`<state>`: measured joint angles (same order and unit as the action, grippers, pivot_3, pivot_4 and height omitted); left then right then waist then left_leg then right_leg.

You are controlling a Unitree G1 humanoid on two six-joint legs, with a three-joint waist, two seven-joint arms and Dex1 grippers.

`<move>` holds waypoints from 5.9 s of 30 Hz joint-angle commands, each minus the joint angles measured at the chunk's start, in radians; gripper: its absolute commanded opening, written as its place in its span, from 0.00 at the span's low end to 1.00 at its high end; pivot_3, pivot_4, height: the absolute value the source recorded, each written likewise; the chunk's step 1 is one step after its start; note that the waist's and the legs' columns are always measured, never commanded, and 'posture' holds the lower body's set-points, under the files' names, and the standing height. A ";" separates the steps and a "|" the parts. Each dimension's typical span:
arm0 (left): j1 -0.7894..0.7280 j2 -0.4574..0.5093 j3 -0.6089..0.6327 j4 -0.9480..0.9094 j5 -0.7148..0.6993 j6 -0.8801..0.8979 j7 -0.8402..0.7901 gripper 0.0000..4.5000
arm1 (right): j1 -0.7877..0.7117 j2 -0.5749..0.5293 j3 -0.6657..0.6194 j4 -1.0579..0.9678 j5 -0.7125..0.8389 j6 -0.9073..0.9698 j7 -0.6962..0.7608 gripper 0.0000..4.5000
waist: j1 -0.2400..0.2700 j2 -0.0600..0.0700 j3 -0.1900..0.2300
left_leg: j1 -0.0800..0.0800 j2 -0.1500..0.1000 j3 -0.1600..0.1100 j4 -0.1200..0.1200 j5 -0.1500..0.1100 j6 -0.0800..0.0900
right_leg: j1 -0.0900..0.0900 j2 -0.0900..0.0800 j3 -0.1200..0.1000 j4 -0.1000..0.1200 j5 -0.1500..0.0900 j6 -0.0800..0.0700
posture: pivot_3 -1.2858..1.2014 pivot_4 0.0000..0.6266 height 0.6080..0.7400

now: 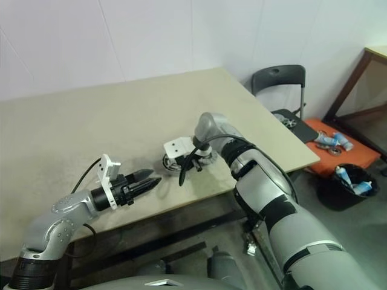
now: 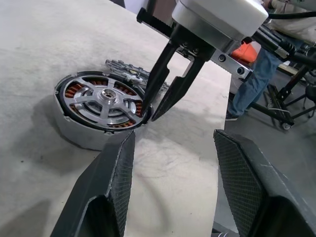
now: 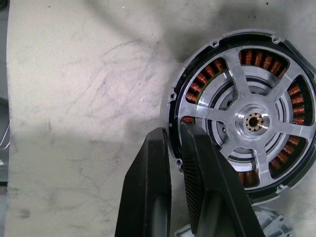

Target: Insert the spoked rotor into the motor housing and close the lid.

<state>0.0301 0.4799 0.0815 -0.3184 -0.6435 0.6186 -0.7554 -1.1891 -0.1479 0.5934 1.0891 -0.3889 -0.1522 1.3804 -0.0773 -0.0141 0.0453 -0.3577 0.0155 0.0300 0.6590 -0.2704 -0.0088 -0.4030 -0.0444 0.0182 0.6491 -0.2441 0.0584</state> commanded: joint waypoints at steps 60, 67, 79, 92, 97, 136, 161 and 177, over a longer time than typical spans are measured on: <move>-0.233 0.095 -0.042 0.117 -0.004 0.070 -0.141 0.60 | 0.669 0.342 -1.397 -1.292 0.750 1.672 -1.067 0.55 | 0.030 0.000 0.001 | -0.018 -0.005 0.001 -0.010 0.000 0.000 | -0.020 0.001 0.001 -0.005 -0.001 0.005 | 0.52 0.00 1.00; -0.226 0.090 -0.041 0.113 0.001 0.064 -0.138 0.60 | 0.663 0.371 -1.395 -1.239 0.790 1.693 -1.135 0.86 | 0.031 0.000 0.001 | -0.018 -0.005 0.001 -0.011 0.000 0.000 | -0.019 0.000 0.001 -0.005 -0.001 0.005 | 0.52 0.00 1.00; -0.221 0.092 -0.057 0.117 0.021 0.041 -0.145 0.60 | 0.613 0.415 -1.377 -1.161 0.921 1.639 -1.222 0.86 | 0.008 0.000 0.001 | -0.018 -0.004 0.001 -0.011 0.000 0.000 | -0.019 0.001 0.001 -0.005 -0.001 0.005 | 0.52 0.00 1.00; -0.210 0.099 -0.051 0.155 0.041 0.004 -0.177 0.60 | 0.582 0.393 -1.337 -1.008 1.048 1.570 -1.309 0.86 | -0.003 -0.001 0.001 | -0.016 -0.001 0.001 -0.011 0.000 0.000 | -0.018 0.004 0.001 -0.007 -0.001 0.005 | 0.52 0.00 1.00; -0.211 0.096 -0.051 0.163 0.046 -0.003 -0.182 0.60 | 0.550 0.376 -1.321 -0.964 1.102 1.542 -1.333 0.86 | -0.001 0.000 0.001 | -0.017 -0.001 0.001 -0.012 0.000 0.000 | -0.019 0.004 0.001 -0.007 -0.001 0.005 | 0.52 0.00 1.00; -0.210 0.080 -0.066 0.158 0.059 -0.016 -0.173 0.60 | 0.728 0.239 -1.167 -1.016 1.244 1.321 -1.409 0.86 | 0.007 0.000 0.001 | -0.026 -0.003 0.000 -0.012 -0.001 0.001 | -0.021 0.002 0.001 -0.017 0.004 0.012 | 0.52 0.00 1.00; -0.240 0.087 -0.063 0.189 0.062 -0.019 -0.187 0.60 | 0.692 -0.034 -0.675 -1.230 1.032 1.153 -1.158 0.27 | 0.008 0.000 0.001 | -0.027 -0.003 0.000 -0.011 -0.001 0.001 | -0.021 0.002 0.000 -0.017 0.004 0.014 | 0.52 0.00 1.00; -0.234 0.070 -0.064 0.199 0.073 -0.034 -0.180 0.60 | 0.651 -0.236 -0.393 -1.312 0.823 0.974 -0.864 0.27 | 0.020 -0.001 0.000 | -0.027 -0.004 0.000 -0.008 -0.001 0.001 | -0.021 0.002 0.000 -0.016 0.005 0.014 | 0.52 0.00 1.00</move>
<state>-0.1808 0.5492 0.0136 -0.1160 -0.5761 0.6019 -0.9327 -0.4870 -0.3855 0.2192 -0.2066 0.4177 0.8337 0.4878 -0.0575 -0.0150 0.0456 -0.3851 0.0112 0.0297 0.6509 -0.2713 -0.0075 -0.4242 -0.0430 0.0184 0.6329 -0.2390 0.0728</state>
